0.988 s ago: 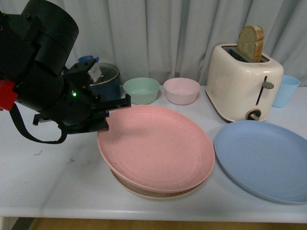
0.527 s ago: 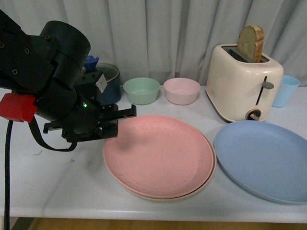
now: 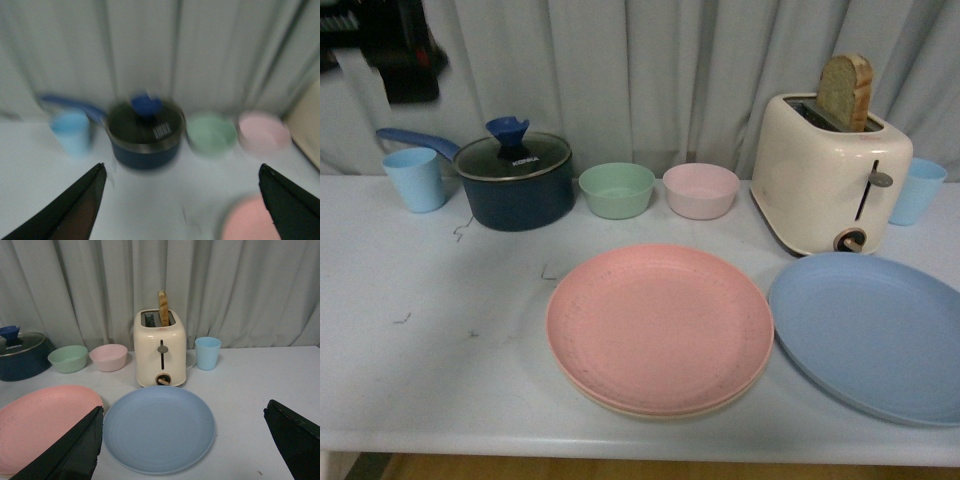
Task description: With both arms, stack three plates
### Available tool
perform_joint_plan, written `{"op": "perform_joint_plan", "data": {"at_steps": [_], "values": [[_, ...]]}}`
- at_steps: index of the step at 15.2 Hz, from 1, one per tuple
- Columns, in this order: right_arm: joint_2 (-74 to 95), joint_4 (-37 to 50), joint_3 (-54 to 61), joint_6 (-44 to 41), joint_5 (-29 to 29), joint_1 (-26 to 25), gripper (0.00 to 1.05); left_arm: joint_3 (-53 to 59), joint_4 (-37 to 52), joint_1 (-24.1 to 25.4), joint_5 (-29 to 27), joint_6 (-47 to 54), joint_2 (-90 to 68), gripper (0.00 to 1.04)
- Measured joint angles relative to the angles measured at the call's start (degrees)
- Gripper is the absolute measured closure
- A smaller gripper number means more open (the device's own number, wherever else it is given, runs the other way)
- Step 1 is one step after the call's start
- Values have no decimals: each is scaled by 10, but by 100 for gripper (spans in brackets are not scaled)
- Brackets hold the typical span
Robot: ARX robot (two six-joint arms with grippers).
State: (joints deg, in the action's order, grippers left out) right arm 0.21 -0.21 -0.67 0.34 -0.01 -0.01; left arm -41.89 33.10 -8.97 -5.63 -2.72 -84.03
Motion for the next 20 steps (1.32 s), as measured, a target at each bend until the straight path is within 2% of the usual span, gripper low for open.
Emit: {"op": "perform_joint_plan", "data": {"at_steps": [1,2,3,4,8,12,15,16,17,20], "values": [[0,1,0,0,0,0,6,38,87,3,-24,7,13,24],[0,0,0,0,0,0,6,116,159,10,-20,16,29,39],[0,0,0,0,0,0,6,168,184,19,-13,17,52,54],[0,0,0,0,0,0,6,202,196,30,-5,17,97,70],[0,0,0,0,0,0,6,277,190,44,14,17,165,103],[0,0,0,0,0,0,6,328,165,92,50,19,252,103],[0,0,0,0,0,0,6,365,122,89,56,19,324,103],[0,0,0,0,0,0,6,372,120,89,56,19,341,103],[0,0,0,0,0,0,6,388,156,89,56,19,338,103],[0,0,0,0,0,0,6,412,81,89,56,19,407,103]]}}
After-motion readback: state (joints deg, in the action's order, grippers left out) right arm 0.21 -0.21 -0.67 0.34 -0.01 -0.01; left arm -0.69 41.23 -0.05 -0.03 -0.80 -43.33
